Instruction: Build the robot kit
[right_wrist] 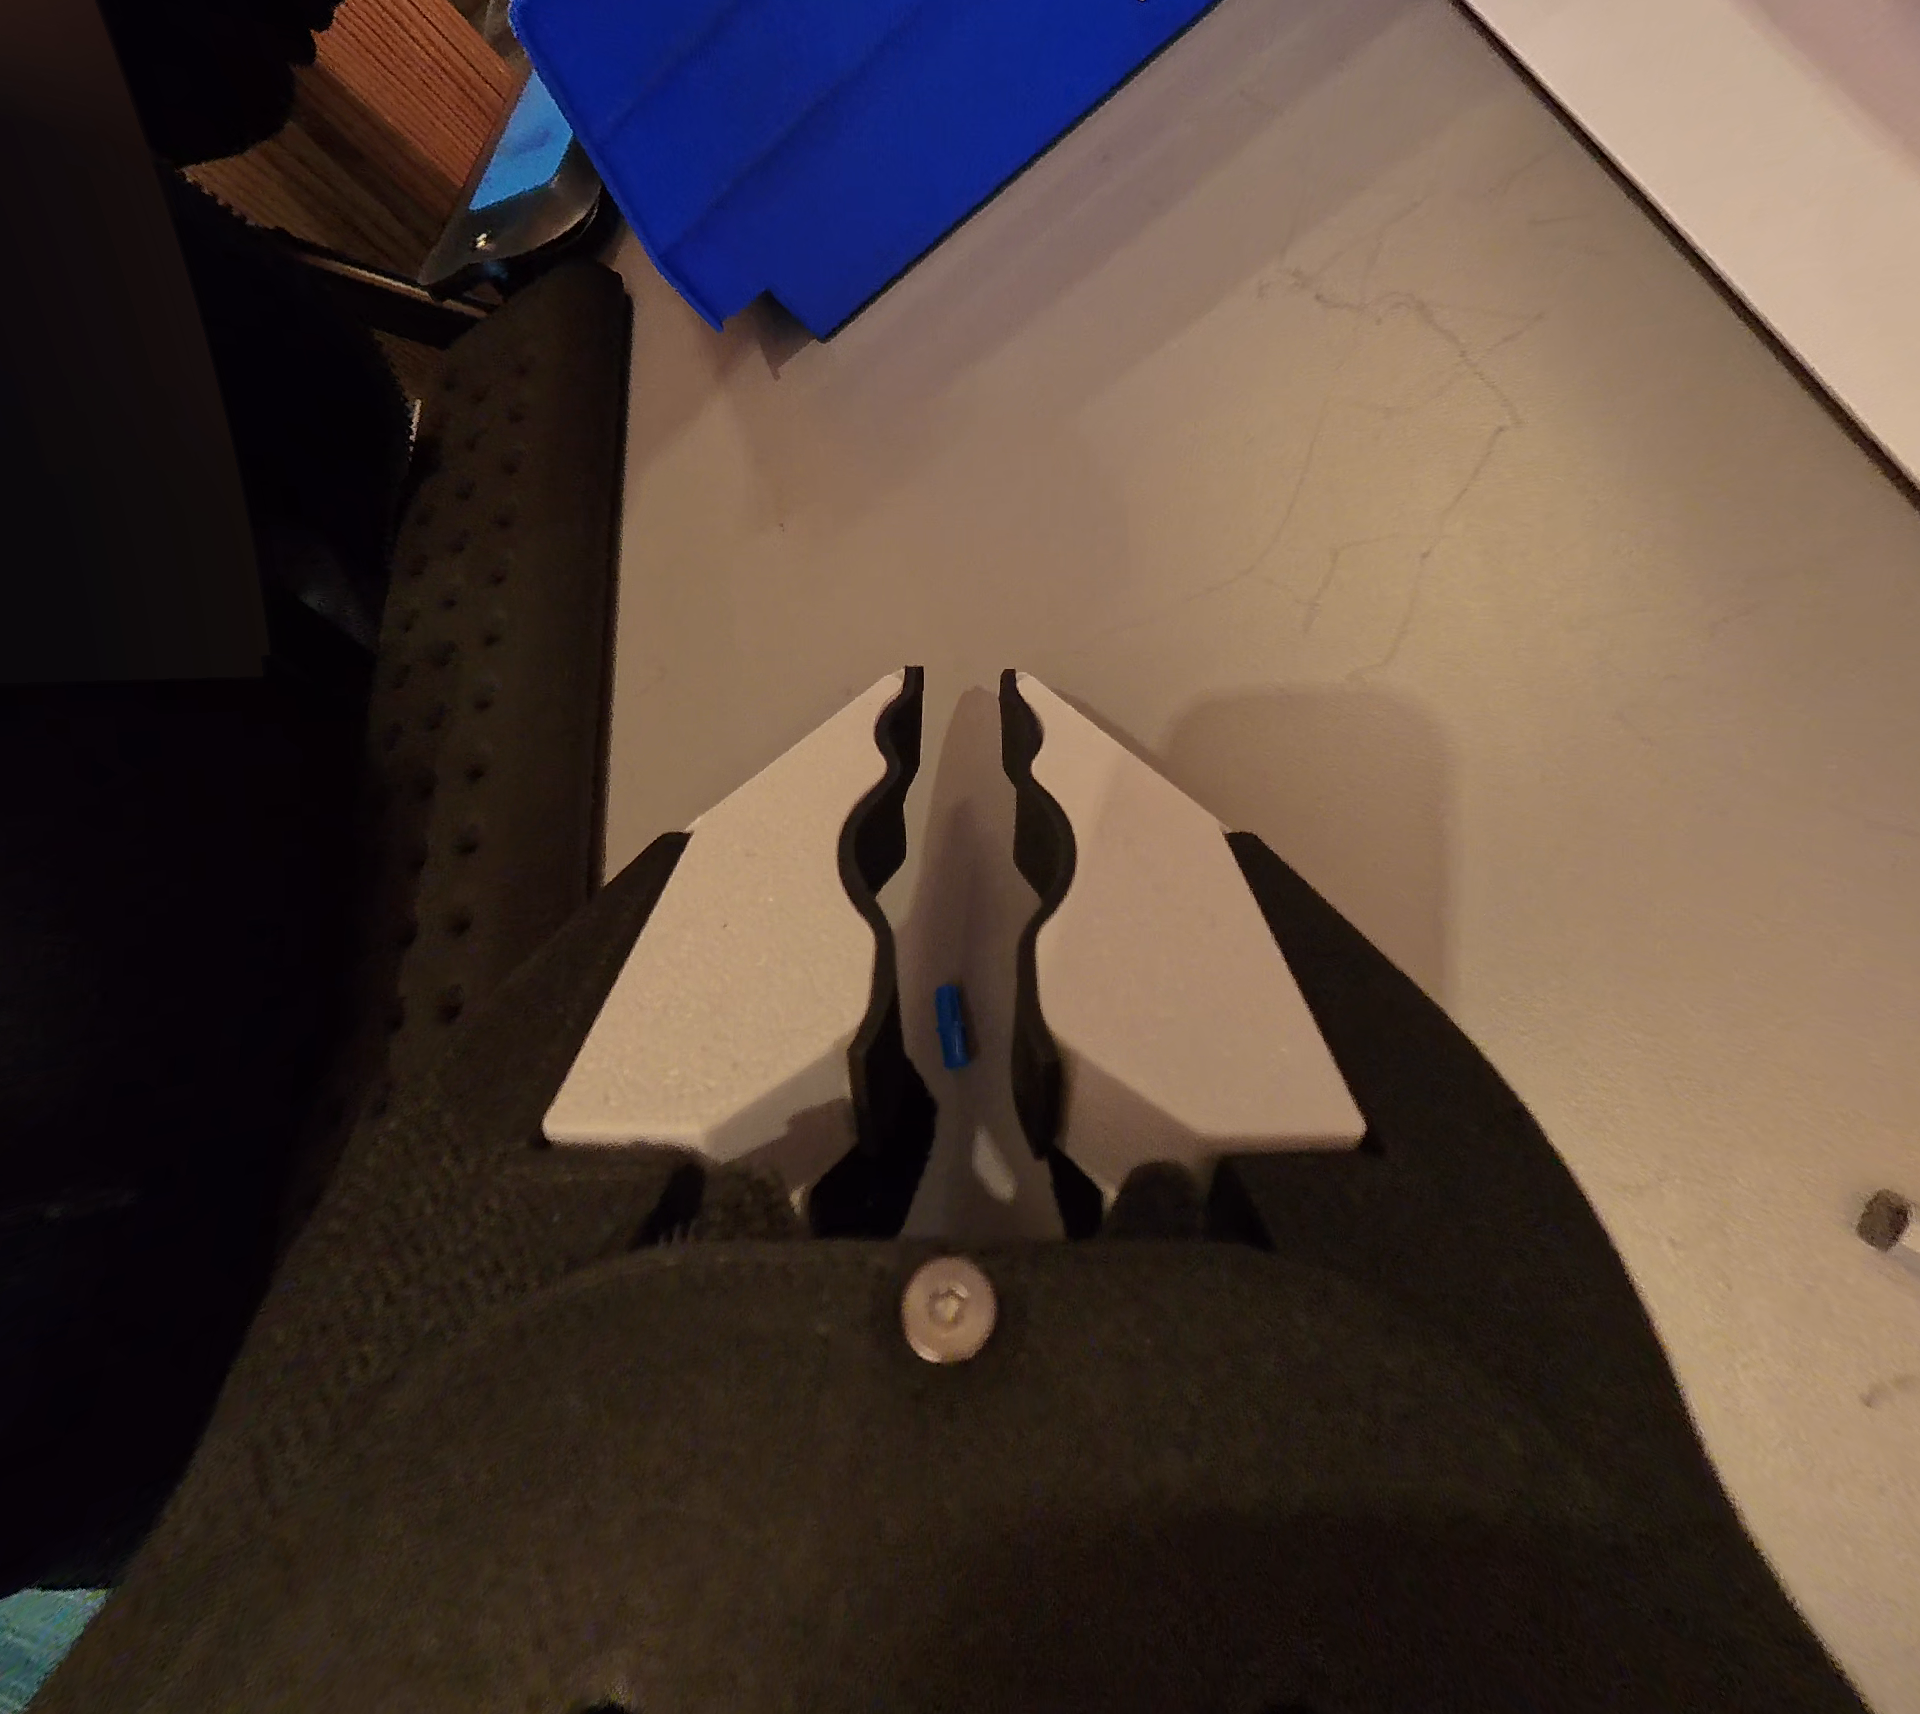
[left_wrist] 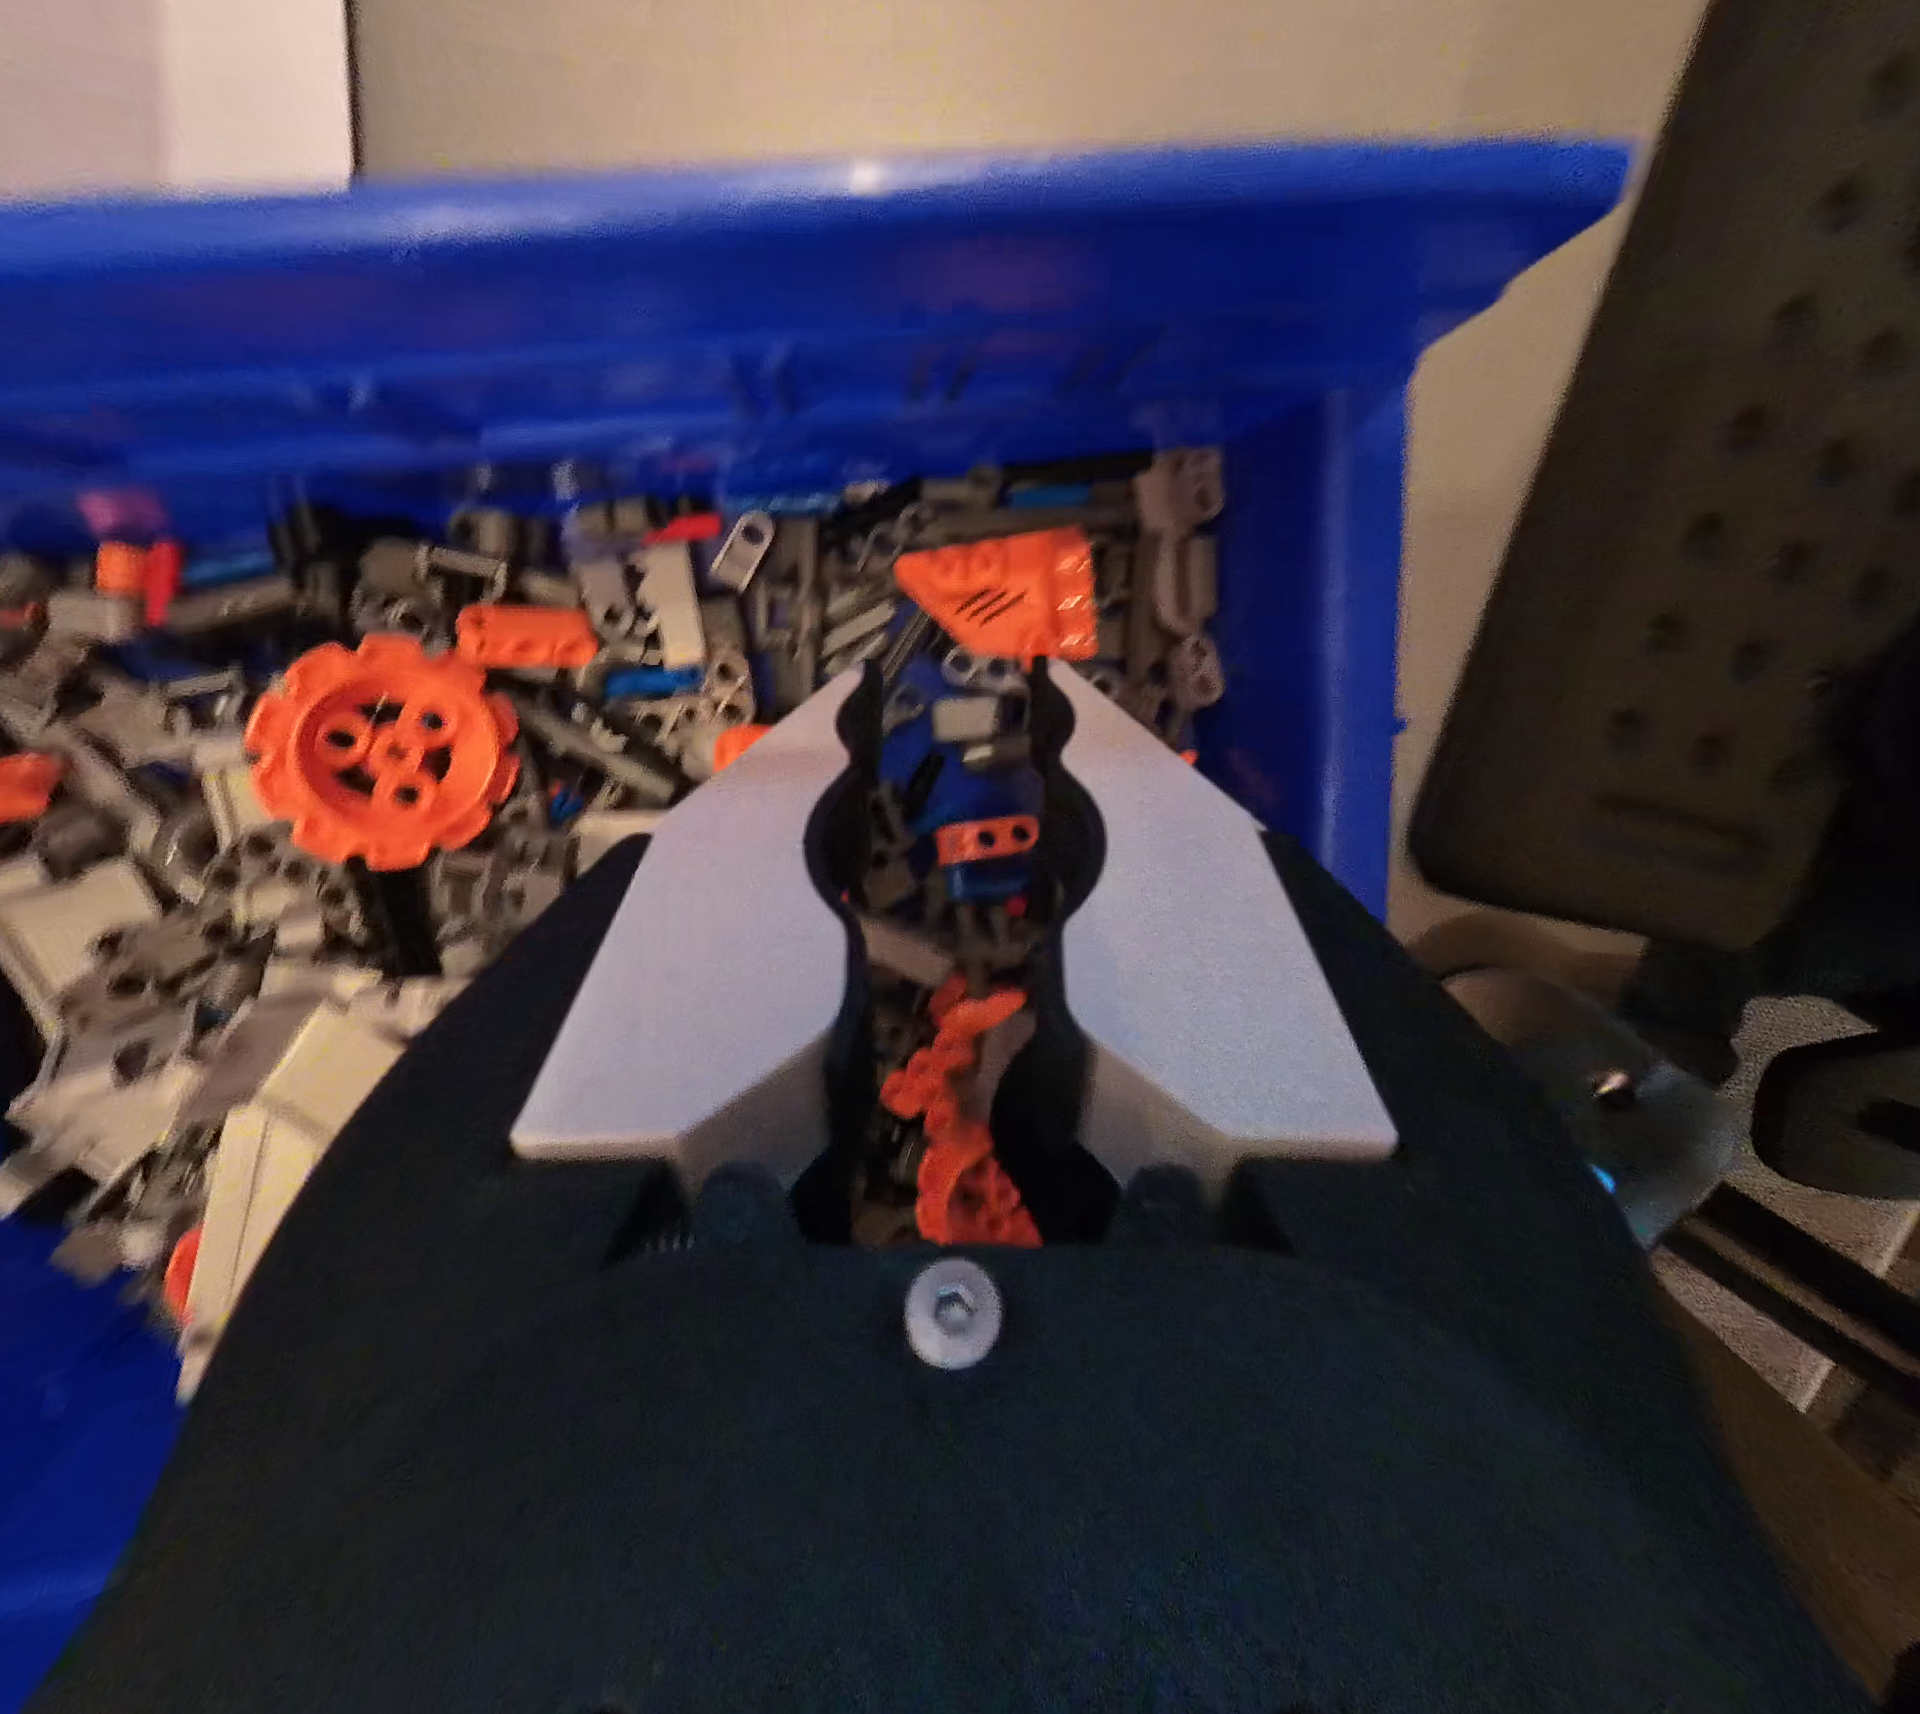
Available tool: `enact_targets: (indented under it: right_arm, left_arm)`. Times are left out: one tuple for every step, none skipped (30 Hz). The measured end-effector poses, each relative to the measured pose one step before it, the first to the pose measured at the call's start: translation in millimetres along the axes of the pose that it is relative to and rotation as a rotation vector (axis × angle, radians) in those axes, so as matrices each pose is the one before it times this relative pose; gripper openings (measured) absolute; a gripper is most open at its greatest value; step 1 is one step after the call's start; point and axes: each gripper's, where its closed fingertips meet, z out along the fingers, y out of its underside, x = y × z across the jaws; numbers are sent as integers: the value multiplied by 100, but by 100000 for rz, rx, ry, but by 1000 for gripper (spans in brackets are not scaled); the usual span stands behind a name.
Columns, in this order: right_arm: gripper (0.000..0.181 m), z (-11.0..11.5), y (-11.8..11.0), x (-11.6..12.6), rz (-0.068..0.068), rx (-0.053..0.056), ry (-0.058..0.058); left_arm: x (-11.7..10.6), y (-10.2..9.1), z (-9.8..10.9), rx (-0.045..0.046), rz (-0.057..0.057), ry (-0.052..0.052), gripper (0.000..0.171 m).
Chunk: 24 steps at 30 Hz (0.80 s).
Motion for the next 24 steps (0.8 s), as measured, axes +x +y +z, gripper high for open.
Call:
enact_targets:
  right_arm:
    - [12, 29, 30, 7, 74, -110, -59]
    - [12, -3, 6, 0, 12, -43, 4]
    - [12, -15, -22, -14, -88, 74, 27]
    - [12, -25, -37, -30, -132, 143, 21]
    - [12, -24, -31, -20, -98, 134, 18]
    - [12, -11, -12, -21, -22, 48, -26]
    - [12, -8, -3, -11, -16, -32, -57]
    - [13, 11, 15, -16, 15, -82, -81]
    - [13, 15, 15, -20, 52, -134, -102]
    - [13, 9, 18, -17, 16, -105, -92]
    - [13, 6, 15, 2, 4, -103, -27]
    - [13, 6, 24, 4, 17, -149, 63]
    - [13, -9, -1, 12, -27, -46, 101]
    - [13, -12, -13, 6, -2, 69, 19]
    - [13, -16, -14, -2, 24, 123, -17]
    - [13, -2, -6, 4, 29, 20, -18]
    - [13, 9, 9, 5, 6, -60, -1]
    - [13, 13, 10, -4, 1, -51, -7]
    - [13, 11, 5, 5, -2, -29, -7]
    - [13, 1, -2, -1, 2, 12, -6]
    - [13, -2, 11, 17, 60, 30, -27]
    - [13, -6, -8, 13, 84, 19, 11]
    - [13, -4, -1, 1, 5, 53, 20]
    - [13, 0, -18, -9, -29, 76, -48]
  left_arm:
    - [581, -548, 433, 1398, 1814, 1700, 27]
    - [342, -174, 564, -988, 1311, 519, 28]
    - [121, -50, 506, -1345, 1185, -605, 29]
    - [471, -363, 235, 1332, 88, 2363, 31]
    - [123, -9, 62, -84, -391, 913, 31]
    - [-108, 187, -93, -665, -703, -170, 30]
    - [27, 336, -145, -1324, -1698, 978, 30]
    - [133, 601, -144, -2612, -1755, 1717, 28]
    - [-218, 1048, -108, -5003, 137, -1261, 14]
    - [-455, 1103, -33, -5042, 1333, -3320, 13]
    - [227, 803, -106, -3398, -530, 1458, 13]
    - [41, 721, -144, -3094, -533, 59, 13]
    - [-180, 650, -141, -2767, 97, -1619, 13]
    - [46, 411, -175, -1464, -161, -5, 13]
    - [2, -36, -276, 1022, -189, -52, 13]
    - [-181, -408, -343, 2907, -527, -865, 14]
    - [-48, -606, -316, 3625, -681, 140, 17]
    - [97, -581, -214, 3120, 31, 715, 20]
    - [-81, -572, -110, 2761, 896, -876, 22]
    - [-81, -497, -5, 2007, 802, -896, 24]
    - [63, -482, 56, 1871, 777, -34, 25]
    - [219, -528, 104, 2164, 711, 883, 27]
    - [202, -384, 183, 1322, 242, 1009, 29]
    - [14, -23, 291, -672, 34, -31, 30]
